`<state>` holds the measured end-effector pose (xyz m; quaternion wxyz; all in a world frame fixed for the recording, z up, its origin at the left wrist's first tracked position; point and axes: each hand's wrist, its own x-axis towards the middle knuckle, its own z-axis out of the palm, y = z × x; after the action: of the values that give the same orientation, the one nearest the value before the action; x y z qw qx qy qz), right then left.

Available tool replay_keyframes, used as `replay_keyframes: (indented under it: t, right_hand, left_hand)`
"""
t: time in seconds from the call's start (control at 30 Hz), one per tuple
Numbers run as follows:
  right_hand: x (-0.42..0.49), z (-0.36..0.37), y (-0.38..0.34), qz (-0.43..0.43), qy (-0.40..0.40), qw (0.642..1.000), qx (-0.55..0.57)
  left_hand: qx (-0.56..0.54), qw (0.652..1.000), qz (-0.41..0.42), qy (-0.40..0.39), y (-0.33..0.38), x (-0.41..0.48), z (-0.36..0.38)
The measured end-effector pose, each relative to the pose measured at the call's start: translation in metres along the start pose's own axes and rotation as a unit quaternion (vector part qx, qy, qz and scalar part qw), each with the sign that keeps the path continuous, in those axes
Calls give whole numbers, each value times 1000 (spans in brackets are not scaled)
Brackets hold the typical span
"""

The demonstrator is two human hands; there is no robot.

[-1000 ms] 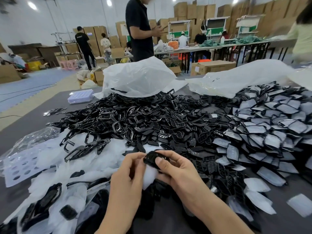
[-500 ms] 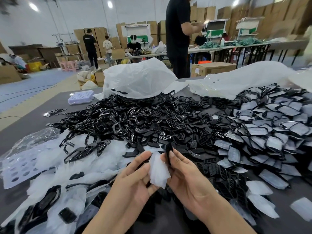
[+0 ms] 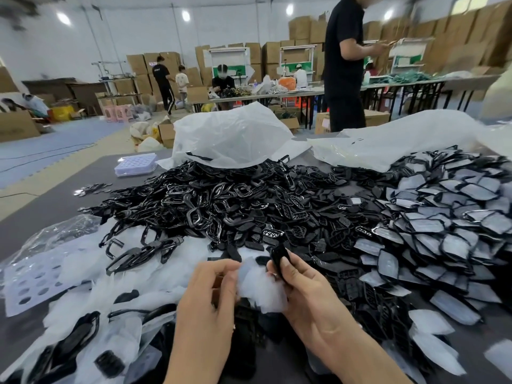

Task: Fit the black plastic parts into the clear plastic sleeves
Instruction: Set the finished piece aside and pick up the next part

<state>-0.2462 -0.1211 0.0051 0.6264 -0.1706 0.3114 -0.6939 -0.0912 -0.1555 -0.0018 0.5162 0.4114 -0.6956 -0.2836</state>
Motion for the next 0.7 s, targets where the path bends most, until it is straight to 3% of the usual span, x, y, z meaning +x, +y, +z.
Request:
replay_keyframes:
  t: [0.13,0.3,0.43,0.53,0.7]
  right_hand:
    - [2,-1,0,-36,2,999,-30]
    - [2,-1,1,-73,7,997,-37]
    - [3,-3,1,-117,50,989,-70]
    - [4,-5,2,-142,80,983,-85]
    - [2,-8,2,-164,100,974,-119]
  left_hand:
    - [21,999,4,47,8,5,-8]
    - [-32,999,-41,2,6,6,-7]
    - [-7,999,-8,-49,3,4,-2]
    - [22,998,41,-44,0,2,0]
    - [-5,998,39,-41,3,0,2]
